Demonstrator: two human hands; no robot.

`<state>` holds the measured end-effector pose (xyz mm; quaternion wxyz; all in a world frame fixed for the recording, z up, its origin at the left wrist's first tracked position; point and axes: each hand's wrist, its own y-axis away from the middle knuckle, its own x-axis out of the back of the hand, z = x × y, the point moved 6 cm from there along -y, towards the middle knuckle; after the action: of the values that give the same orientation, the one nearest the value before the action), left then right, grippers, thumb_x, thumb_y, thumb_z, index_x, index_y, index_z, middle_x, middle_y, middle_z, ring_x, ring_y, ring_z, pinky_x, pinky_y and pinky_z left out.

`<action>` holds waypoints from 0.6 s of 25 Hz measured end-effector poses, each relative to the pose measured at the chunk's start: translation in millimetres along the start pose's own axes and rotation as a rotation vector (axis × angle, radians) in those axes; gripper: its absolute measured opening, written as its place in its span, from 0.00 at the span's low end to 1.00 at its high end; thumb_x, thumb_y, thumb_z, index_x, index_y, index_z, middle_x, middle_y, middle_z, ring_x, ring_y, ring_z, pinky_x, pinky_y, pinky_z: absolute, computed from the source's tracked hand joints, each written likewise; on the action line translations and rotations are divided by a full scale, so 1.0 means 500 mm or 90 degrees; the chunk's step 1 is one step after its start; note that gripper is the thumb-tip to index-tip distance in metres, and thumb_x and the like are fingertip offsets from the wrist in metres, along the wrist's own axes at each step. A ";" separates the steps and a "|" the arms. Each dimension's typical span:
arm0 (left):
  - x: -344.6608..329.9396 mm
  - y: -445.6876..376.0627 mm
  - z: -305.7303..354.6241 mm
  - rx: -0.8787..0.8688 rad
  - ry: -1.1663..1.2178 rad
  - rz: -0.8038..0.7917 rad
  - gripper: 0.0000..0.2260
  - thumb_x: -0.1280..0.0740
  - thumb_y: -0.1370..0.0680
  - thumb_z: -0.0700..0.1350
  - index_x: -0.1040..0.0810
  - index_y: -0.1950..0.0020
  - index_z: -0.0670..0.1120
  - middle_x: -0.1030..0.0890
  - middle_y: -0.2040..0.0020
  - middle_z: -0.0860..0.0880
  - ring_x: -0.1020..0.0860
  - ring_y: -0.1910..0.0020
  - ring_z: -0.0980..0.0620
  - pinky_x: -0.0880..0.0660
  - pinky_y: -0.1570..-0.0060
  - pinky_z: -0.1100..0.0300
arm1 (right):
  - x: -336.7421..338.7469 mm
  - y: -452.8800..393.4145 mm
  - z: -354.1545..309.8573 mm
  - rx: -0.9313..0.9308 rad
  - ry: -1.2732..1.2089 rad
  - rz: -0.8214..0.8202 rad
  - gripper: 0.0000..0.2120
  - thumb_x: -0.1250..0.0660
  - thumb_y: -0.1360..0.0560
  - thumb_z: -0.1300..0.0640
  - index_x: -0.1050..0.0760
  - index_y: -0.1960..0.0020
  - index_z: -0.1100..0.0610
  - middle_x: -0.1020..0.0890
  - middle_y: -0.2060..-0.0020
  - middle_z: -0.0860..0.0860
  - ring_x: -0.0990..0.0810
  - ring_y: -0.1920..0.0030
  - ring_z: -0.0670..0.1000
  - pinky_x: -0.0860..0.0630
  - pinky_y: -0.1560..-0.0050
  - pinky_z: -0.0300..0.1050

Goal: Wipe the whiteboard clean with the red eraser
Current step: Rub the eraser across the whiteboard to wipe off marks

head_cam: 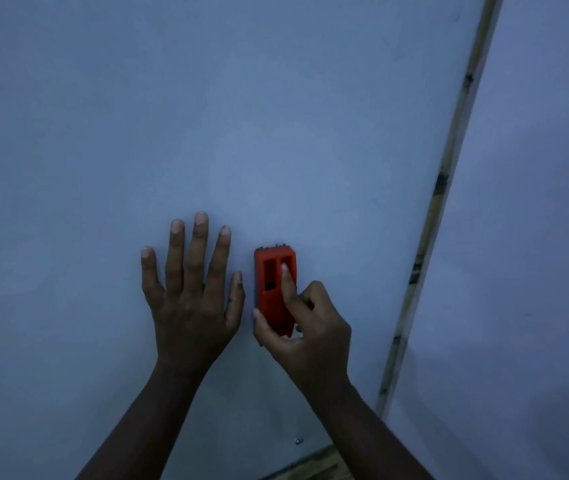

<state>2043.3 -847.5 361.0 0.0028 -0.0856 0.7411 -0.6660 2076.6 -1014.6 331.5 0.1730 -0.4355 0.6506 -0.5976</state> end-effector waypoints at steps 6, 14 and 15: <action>-0.002 0.006 0.003 -0.009 -0.013 0.003 0.30 0.35 0.15 0.51 0.37 0.16 0.42 0.40 0.16 0.38 0.47 0.14 0.40 0.51 0.18 0.36 | 0.020 -0.063 -0.015 0.096 0.048 0.045 0.31 0.27 0.23 0.40 0.25 0.25 0.54 0.23 0.59 0.51 0.27 0.66 0.47 0.24 0.69 0.44; -0.005 0.020 0.005 -0.001 -0.001 0.005 0.29 0.34 0.16 0.50 0.35 0.16 0.44 0.39 0.16 0.39 0.45 0.15 0.40 0.50 0.18 0.37 | 0.124 -0.117 0.258 -0.350 -0.071 0.258 0.26 0.28 0.26 0.39 0.16 0.38 0.58 0.23 0.62 0.52 0.24 0.66 0.49 0.28 0.65 0.43; -0.006 0.022 0.005 0.001 -0.006 0.005 0.29 0.34 0.16 0.51 0.35 0.16 0.44 0.39 0.16 0.39 0.46 0.15 0.40 0.50 0.18 0.37 | 0.130 -0.104 0.288 -0.389 -0.071 0.275 0.26 0.29 0.26 0.38 0.15 0.42 0.59 0.21 0.61 0.53 0.23 0.64 0.51 0.26 0.64 0.47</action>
<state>2045.1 -848.7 349.8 0.0089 -0.0859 0.7409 -0.6660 2166.3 -1150.3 366.6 0.1927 -0.3516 0.8653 -0.3008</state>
